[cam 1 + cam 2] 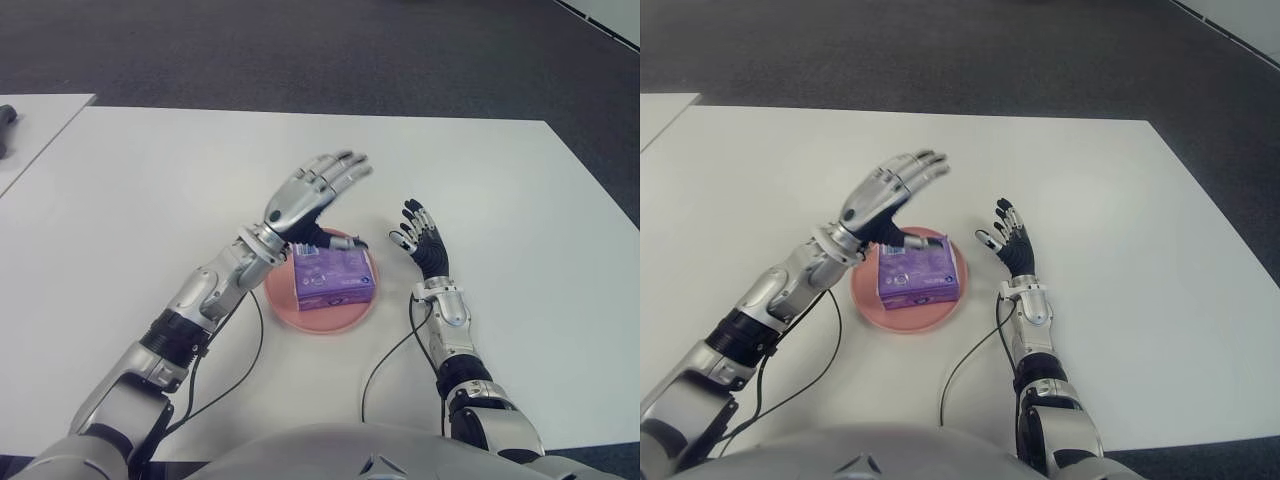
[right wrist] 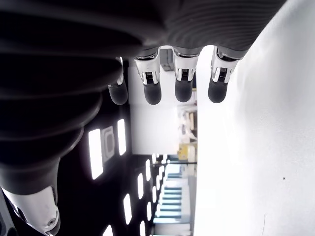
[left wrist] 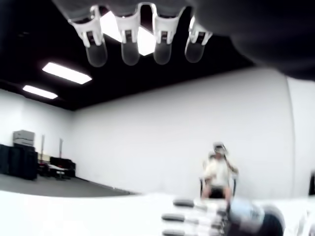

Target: Put the tissue paper into the plate.

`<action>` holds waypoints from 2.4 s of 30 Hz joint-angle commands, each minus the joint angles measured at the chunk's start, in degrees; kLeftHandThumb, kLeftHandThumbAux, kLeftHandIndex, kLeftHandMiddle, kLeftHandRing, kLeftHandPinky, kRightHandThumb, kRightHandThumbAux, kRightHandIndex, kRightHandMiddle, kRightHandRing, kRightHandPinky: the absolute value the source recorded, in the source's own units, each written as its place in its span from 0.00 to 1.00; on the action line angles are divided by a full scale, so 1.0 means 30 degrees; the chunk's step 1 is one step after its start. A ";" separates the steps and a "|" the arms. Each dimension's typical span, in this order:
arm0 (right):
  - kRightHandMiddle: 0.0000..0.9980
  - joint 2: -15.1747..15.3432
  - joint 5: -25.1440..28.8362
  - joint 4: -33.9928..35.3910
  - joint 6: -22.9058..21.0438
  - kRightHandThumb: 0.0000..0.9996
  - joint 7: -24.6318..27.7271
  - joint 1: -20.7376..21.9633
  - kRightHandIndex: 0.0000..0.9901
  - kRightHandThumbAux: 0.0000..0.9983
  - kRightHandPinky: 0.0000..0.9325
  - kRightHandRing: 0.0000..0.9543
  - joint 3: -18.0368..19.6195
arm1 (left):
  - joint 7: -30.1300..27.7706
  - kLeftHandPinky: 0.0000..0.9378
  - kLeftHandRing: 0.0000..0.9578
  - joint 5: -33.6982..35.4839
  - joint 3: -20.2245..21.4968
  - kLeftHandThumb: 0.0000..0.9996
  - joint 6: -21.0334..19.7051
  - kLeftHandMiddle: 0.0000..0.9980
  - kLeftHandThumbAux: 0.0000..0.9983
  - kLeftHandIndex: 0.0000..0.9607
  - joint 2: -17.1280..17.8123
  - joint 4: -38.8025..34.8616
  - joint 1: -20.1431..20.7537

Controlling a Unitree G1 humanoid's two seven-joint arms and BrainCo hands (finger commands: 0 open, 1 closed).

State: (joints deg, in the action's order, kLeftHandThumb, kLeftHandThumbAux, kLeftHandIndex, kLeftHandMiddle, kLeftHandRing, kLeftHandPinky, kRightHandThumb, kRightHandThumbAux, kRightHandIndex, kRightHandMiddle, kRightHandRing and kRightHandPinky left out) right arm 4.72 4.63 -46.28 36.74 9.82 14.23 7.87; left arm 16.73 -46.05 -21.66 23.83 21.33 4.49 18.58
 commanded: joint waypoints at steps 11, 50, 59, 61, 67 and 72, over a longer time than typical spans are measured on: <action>0.02 -0.0619 -0.0191 -0.0828 -0.1161 0.12 -0.0567 -0.1393 0.02 0.67 0.06 0.02 -0.0229 | -0.3372 0.00 0.00 1.1330 0.5030 0.00 0.1232 0.00 0.37 0.00 -0.0793 -0.0547 -0.0390; 0.02 -0.1019 -0.0500 -0.0944 -0.1049 0.12 -0.1400 -0.1363 0.02 0.67 0.06 0.02 -0.0803 | -0.1972 0.00 0.00 1.4149 0.9825 0.00 -0.1926 0.00 0.35 0.00 -0.4751 0.0931 -0.5305; 0.02 -0.0992 -0.0470 -0.0850 -0.1056 0.12 -0.1370 -0.1423 0.02 0.67 0.06 0.02 -0.0807 | -0.2079 0.00 0.00 1.3760 0.9200 0.00 -0.1750 0.00 0.35 0.00 -0.5740 0.0983 -0.6517; 0.02 -0.0989 -0.0465 -0.0811 -0.1048 0.12 -0.1360 -0.1463 0.02 0.67 0.06 0.02 -0.0810 | -0.2133 0.00 0.00 1.3702 0.9097 0.00 -0.1657 0.00 0.35 0.00 -0.5812 0.1077 -0.6728; 0.02 -0.0985 -0.0457 -0.0743 -0.1045 0.12 -0.1348 -0.1521 0.02 0.67 0.06 0.02 -0.0817 | -0.2237 0.00 0.00 1.3576 0.8894 0.00 -0.1419 0.00 0.35 0.00 -0.5913 0.1733 -0.6909; 0.02 -0.0964 -0.0439 -0.0752 -0.1039 0.12 -0.1320 -0.1535 0.02 0.67 0.06 0.02 -0.0805 | -0.2268 0.00 0.00 1.3498 0.8636 0.00 -0.0912 0.00 0.36 0.00 -0.6080 0.2314 -0.7025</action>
State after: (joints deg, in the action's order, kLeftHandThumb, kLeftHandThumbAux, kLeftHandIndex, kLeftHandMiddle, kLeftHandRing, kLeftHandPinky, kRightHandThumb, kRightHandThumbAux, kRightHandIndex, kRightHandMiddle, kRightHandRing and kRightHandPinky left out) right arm 2.48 3.40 -45.40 36.68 5.84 13.79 5.53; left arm 10.47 -4.72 5.26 20.18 3.67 9.67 -1.57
